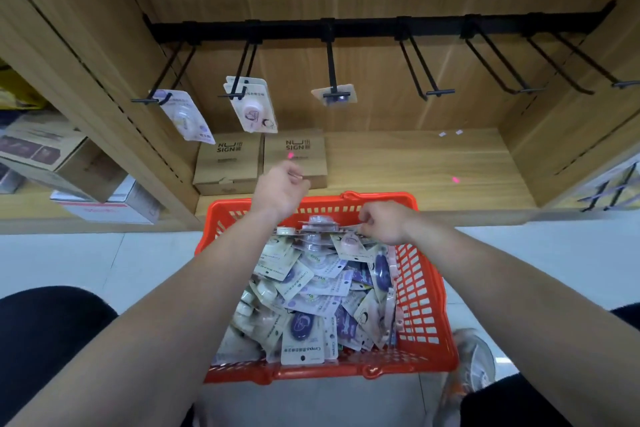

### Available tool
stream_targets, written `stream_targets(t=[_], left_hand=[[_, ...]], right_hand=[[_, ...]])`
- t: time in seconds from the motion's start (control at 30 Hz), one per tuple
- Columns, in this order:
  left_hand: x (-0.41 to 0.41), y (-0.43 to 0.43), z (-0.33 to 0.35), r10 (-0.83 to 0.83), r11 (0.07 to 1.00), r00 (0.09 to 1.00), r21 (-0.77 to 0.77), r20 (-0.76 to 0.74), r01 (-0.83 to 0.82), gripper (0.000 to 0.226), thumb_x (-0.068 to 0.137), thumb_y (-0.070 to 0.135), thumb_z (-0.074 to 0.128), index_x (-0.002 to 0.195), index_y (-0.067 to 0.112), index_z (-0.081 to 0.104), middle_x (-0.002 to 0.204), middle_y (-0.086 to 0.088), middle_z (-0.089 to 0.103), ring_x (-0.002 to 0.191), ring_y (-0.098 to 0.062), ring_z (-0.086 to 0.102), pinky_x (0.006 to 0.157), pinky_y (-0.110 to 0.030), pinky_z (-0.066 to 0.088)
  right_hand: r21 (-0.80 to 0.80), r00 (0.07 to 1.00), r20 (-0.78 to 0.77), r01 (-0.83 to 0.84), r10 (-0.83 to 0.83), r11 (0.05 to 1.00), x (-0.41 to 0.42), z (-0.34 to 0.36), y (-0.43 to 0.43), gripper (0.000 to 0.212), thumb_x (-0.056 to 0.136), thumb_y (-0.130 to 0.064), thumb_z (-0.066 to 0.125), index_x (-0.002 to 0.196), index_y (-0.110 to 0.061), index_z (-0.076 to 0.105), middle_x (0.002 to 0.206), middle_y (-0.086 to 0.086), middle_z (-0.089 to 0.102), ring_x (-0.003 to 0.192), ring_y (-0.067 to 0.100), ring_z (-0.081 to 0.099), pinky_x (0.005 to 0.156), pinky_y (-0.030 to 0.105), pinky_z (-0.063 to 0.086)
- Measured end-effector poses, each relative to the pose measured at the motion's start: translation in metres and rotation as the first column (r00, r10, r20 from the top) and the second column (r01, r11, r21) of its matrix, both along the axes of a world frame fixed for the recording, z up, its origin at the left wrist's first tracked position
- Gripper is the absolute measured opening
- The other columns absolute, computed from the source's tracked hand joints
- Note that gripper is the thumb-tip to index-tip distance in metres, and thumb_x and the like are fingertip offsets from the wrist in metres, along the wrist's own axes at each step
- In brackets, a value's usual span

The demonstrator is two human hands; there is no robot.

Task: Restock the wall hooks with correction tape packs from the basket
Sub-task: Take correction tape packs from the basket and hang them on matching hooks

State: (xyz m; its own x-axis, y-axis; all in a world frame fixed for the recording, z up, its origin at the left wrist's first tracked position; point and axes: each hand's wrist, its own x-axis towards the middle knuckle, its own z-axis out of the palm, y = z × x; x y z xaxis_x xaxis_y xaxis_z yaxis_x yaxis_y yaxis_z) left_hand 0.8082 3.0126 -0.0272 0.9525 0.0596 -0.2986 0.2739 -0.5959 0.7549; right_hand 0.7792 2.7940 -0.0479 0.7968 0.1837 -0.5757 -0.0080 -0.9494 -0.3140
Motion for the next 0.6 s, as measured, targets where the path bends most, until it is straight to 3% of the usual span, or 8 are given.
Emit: stream_targets(t=[0.07,0.2,0.23,0.27,0.3,0.37,0.43,0.6], left_hand=[[-0.019,0.003,-0.018,-0.126,0.985,0.990,0.111,-0.061,0.132,0.018,0.098,0.021,0.067,0.116,0.019,0.065,0.111,0.004,0.067,0.099,-0.017,0.066,0.099,-0.037,0.055],[-0.058,0.009,-0.053,-0.169,0.957,0.971,0.208,-0.170,0.203,0.036,0.098,0.033,0.065,0.132,0.025,0.057,0.124,-0.002,0.066,0.067,-0.009,0.062,0.062,-0.026,0.053],[-0.068,0.012,-0.063,-0.163,0.940,0.971,0.272,-0.173,0.206,0.043,0.097,0.038,0.065,0.137,0.028,0.054,0.133,-0.003,0.061,0.075,-0.013,0.066,0.070,-0.031,0.057],[-0.075,0.016,-0.072,-0.166,0.905,0.973,0.367,-0.163,0.216,0.050,0.097,0.041,0.065,0.143,0.028,0.050,0.144,-0.004,0.054,0.097,-0.018,0.068,0.089,-0.039,0.058],[-0.081,0.020,-0.080,-0.173,0.861,0.975,0.459,-0.142,0.219,0.057,0.097,0.043,0.063,0.148,0.026,0.045,0.152,-0.004,0.046,0.123,-0.023,0.058,0.108,-0.044,0.048],[-0.089,0.032,-0.093,-0.173,0.825,0.980,0.528,-0.102,0.200,0.066,0.097,0.044,0.062,0.154,0.020,0.038,0.161,-0.003,0.036,0.147,-0.026,0.033,0.123,-0.044,0.028],[-0.095,0.043,-0.101,-0.180,0.832,0.978,0.514,-0.108,0.210,0.070,0.095,0.045,0.064,0.155,0.021,0.038,0.163,-0.002,0.035,0.149,-0.026,0.030,0.124,-0.045,0.024],[-0.105,0.058,-0.107,-0.177,0.821,0.978,0.531,-0.113,0.210,0.060,0.091,0.054,0.061,0.146,0.033,0.050,0.158,0.000,0.039,0.145,-0.029,0.037,0.121,-0.046,0.029]], right_hand=[[0.037,0.997,-0.026,0.074,-0.073,0.997,-0.011,-0.026,0.005,0.030,0.103,-0.033,0.053,0.126,-0.016,0.060,0.119,0.006,0.067,0.104,0.025,0.062,0.089,0.036,0.050],[0.148,0.962,-0.026,0.271,-0.271,0.951,-0.037,-0.073,0.018,0.037,0.106,-0.040,0.046,0.116,-0.005,0.055,0.097,0.013,0.067,0.088,0.028,0.064,0.073,0.036,0.046],[0.175,0.944,-0.032,0.327,-0.327,0.929,-0.042,-0.084,0.021,0.036,0.105,-0.039,0.047,0.116,-0.005,0.054,0.096,0.013,0.067,0.085,0.027,0.064,0.072,0.036,0.048],[0.200,0.925,-0.032,0.378,-0.380,0.904,-0.045,-0.095,0.023,0.034,0.103,-0.039,0.051,0.115,-0.007,0.053,0.098,0.014,0.066,0.082,0.026,0.064,0.070,0.036,0.049],[0.224,0.903,-0.027,0.424,-0.429,0.878,-0.047,-0.102,0.025,0.034,0.101,-0.039,0.056,0.114,-0.008,0.052,0.102,0.014,0.066,0.081,0.025,0.063,0.068,0.036,0.048],[0.260,0.859,-0.019,0.499,-0.512,0.827,-0.049,-0.109,0.026,0.039,0.094,-0.040,0.067,0.113,-0.008,0.054,0.107,0.017,0.066,0.083,0.024,0.063,0.064,0.033,0.044],[0.314,0.821,-0.038,0.551,-0.570,0.773,-0.050,-0.110,0.026,0.037,0.090,-0.030,0.076,0.111,-0.008,0.054,0.105,0.017,0.067,0.087,0.024,0.064,0.064,0.032,0.042],[0.403,0.739,-0.165,0.655,-0.653,0.640,-0.065,-0.111,0.027,0.067,0.079,-0.018,0.089,0.130,-0.012,0.046,0.118,-0.001,0.066,0.103,0.019,0.060,0.085,0.030,0.047]])
